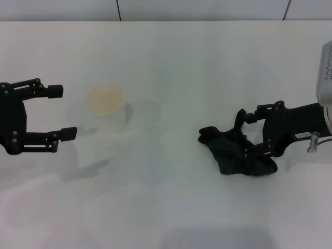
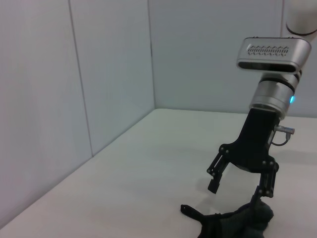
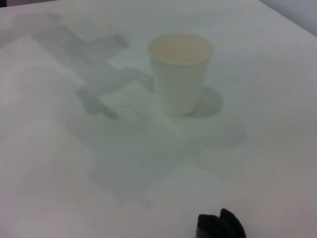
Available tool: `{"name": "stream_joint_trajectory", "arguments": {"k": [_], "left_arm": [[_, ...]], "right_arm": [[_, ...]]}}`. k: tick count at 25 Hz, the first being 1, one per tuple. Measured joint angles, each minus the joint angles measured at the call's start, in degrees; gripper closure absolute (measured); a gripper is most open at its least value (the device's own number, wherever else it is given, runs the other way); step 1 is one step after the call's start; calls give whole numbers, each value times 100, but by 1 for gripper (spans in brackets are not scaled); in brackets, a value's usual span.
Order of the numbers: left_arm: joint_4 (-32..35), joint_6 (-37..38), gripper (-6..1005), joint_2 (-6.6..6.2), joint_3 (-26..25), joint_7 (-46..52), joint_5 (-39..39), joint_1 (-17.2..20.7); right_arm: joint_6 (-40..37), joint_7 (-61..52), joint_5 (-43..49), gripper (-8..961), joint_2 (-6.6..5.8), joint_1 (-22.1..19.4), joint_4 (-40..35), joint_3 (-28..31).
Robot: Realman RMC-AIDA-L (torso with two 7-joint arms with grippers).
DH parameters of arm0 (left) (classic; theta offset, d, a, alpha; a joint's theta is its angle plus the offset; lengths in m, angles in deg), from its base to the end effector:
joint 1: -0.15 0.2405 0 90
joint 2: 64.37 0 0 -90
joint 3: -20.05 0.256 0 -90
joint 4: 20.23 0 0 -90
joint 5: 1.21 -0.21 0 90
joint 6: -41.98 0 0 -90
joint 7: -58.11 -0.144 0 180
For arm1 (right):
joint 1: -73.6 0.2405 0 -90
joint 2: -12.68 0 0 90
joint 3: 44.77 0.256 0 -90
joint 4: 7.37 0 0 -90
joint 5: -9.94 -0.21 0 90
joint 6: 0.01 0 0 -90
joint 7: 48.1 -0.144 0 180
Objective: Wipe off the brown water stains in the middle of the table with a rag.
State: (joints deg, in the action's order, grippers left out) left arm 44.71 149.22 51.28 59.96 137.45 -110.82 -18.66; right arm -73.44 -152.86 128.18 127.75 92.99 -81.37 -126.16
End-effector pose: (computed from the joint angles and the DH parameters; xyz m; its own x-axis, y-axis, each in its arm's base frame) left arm -0.2627 0.2839 0.0973 0.9098 0.0781 0.4076 0.2033 -0.9401 -0.2736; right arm 0.2175 0.3299 -0.0025 0.9741 -0.2217 -0.0450 -0.2250 -0.9282 -0.2963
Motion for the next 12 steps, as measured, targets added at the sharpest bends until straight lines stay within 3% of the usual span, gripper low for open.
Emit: {"name": "stream_joint_trajectory", "arguments": {"k": [12], "left_arm": [[-10,0,123,71,77,4,-17,9]], "right_arm": [[-218,-6,8,108,-2,3,-11,-112]]}}
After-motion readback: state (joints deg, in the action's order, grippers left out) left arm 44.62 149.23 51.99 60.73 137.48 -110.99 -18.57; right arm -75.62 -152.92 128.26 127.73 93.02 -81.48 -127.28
